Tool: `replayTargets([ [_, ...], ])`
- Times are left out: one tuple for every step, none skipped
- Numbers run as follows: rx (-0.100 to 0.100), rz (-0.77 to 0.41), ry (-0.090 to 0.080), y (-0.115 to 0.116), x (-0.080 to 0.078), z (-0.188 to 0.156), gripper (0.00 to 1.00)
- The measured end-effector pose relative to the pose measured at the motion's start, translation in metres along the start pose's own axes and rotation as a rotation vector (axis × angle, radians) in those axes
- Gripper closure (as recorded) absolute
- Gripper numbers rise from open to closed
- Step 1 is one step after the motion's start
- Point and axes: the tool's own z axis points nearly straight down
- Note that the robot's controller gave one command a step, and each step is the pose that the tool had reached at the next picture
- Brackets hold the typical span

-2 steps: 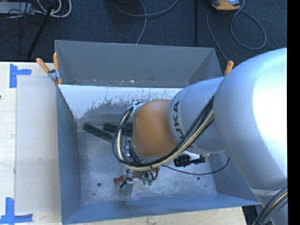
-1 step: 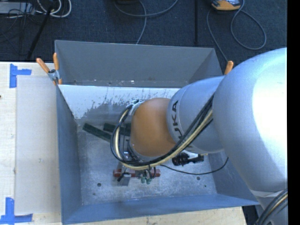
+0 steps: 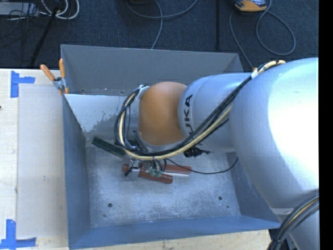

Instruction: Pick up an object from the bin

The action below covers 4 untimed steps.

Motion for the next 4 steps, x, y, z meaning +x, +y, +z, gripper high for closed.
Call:
replayTargets([
  [0.001, -0.063, 0.002, -0.026, -0.005, -0.034, 1.00],
  [0.003, -0.054, 0.013, -0.068, 0.064, -0.043, 1.00],
  [-0.002, -0.542, 0.003, -0.070, 0.034, -0.080, 1.00],
  [-0.002, -0.538, 0.005, -0.070, 0.035, -0.079, 0.00],
])
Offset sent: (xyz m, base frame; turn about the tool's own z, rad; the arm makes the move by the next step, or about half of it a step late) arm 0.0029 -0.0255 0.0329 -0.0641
